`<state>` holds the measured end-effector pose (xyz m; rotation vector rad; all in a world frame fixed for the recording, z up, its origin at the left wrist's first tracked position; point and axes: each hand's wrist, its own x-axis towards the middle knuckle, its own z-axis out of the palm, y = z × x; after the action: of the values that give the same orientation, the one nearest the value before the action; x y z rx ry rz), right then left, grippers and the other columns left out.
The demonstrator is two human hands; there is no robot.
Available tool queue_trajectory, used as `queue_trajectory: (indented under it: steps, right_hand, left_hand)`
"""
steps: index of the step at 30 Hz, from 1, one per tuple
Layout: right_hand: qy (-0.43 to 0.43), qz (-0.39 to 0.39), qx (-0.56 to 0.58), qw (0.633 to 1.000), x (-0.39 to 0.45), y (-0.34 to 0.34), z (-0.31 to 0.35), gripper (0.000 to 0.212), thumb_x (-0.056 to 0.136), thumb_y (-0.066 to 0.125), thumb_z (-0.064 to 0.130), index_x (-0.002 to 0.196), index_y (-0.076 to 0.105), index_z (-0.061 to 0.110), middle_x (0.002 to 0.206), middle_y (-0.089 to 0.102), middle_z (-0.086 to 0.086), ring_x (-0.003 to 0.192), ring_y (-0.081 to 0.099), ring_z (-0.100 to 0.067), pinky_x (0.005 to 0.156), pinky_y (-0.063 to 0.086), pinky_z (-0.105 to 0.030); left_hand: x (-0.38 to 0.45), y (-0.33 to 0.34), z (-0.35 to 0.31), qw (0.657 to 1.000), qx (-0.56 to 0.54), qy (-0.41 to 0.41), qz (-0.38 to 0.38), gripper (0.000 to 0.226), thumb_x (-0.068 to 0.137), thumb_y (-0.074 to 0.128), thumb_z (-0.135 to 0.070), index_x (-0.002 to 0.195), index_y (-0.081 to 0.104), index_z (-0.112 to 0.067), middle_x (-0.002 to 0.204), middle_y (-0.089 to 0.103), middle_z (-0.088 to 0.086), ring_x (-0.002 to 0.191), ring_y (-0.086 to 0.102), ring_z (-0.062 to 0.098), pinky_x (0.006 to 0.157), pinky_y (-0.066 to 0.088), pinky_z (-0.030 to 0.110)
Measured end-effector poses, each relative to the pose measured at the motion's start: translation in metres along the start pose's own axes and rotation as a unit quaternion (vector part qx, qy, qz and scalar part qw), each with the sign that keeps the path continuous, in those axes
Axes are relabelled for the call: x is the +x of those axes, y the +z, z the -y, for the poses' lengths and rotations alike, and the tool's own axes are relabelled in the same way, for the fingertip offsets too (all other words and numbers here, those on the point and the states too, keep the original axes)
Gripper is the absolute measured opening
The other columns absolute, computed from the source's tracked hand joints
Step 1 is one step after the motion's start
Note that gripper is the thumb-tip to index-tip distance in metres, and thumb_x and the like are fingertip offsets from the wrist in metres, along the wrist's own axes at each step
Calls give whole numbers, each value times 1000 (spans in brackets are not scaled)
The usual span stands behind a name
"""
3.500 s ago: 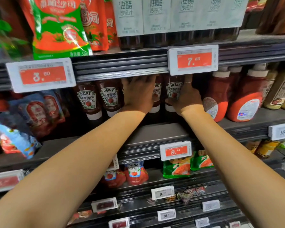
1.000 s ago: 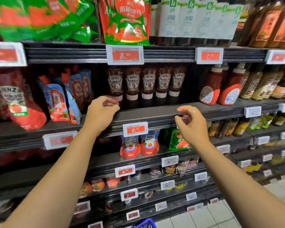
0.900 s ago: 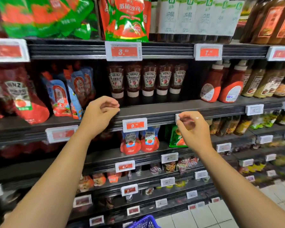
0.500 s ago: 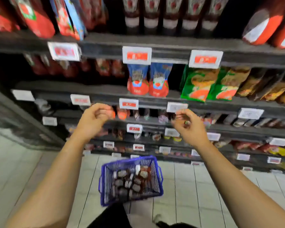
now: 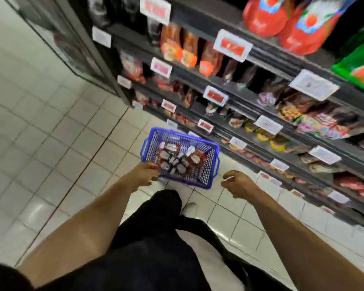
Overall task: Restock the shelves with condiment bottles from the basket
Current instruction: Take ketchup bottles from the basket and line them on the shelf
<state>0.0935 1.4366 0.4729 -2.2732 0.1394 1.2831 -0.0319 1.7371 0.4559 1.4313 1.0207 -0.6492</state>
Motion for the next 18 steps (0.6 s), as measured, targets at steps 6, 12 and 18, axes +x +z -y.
queue_trajectory:
  steps: [6,12,18]
  right_hand:
    - [60,50,-63,995,34,44,6,23,89,69,23,110,64,20,102,72,-3,77,65,-21,75,55,-35]
    - [107,67,-48,991,127,93,19,23,84,65,17,106,64,23,97,72,-6,84,69,-26,82,61,-46]
    - [206,65,96,972,278,134,12,14,98,56,15,85,57,18,73,57,-5,65,58,-20,64,55,-37]
  left_hand:
    - [62,2,31,994,-82,-69,8,6,95,62,-11,99,60,-15,100,64,12,94,62,27,84,51,42]
    - [164,9,61,990,-91,-101,-25,13,96,56,-10,105,62,-4,103,67,22,95,66,39,88,55,51]
    - [302,33,113,987,-91,-117,-60,25,89,65,-13,113,60,-12,102,65,16,89,64,30,80,57,42]
